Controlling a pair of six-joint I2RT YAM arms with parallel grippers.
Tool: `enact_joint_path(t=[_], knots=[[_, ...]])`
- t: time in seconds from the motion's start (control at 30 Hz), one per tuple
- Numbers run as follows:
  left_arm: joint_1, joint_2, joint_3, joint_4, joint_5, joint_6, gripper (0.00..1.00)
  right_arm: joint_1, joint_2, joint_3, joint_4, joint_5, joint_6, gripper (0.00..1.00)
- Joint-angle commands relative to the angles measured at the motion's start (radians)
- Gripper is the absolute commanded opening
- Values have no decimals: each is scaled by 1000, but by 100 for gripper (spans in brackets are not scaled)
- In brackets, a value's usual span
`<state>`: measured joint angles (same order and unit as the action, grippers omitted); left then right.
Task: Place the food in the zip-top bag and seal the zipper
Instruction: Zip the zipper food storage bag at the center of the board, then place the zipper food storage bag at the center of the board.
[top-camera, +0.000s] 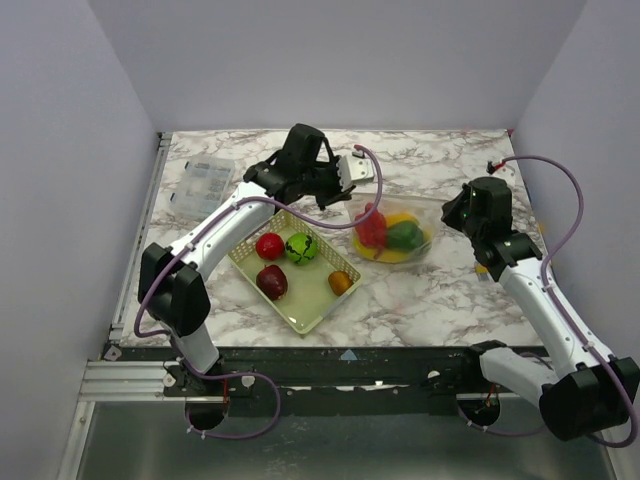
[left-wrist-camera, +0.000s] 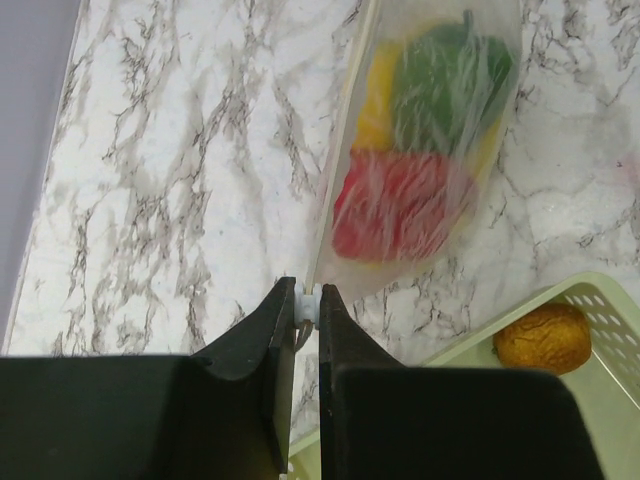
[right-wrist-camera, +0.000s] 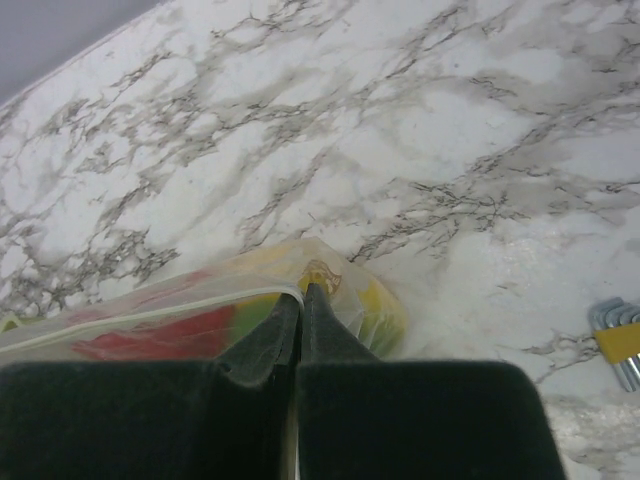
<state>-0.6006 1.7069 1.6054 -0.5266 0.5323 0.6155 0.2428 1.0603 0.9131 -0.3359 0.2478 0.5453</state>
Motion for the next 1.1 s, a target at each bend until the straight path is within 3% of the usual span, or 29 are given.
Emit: enact_joint_path(t=[0.0,0.1,0.2,0.3,0.4,0.6,0.7,0.77,0.93,1.07], knots=[[48,-56,-21,-35,-112,-13,0,-68,-31,-42,-57,96,-53,0],[51,-52,-11,-32,-94,-36,3,-70,-35,-47,-56,83,-62,0],[50,-42,21,-34,-50,-89,25,-70,-23,-30,-48,43,-86,0],[49,-45,40,-6,-65,-182,40,-69,-7,-9,-46,21,-96,0],[42,-73,32,32,-84,-264,98,-70,25,12,-52,15,-91,0],[21,-173,30,57,-226,-473,98,-86,115,52,-101,101,-35,0],[19,-222,54,31,-299,-672,99,-159,168,64,-133,113,-30,0],[19,-261,55,9,-276,-725,99,-224,199,56,-140,129,-49,0],[16,-486,-150,153,-331,-786,99,-375,240,10,-150,177,-76,0],[16,-678,-315,291,-327,-797,99,-465,266,-22,-130,90,-50,1]])
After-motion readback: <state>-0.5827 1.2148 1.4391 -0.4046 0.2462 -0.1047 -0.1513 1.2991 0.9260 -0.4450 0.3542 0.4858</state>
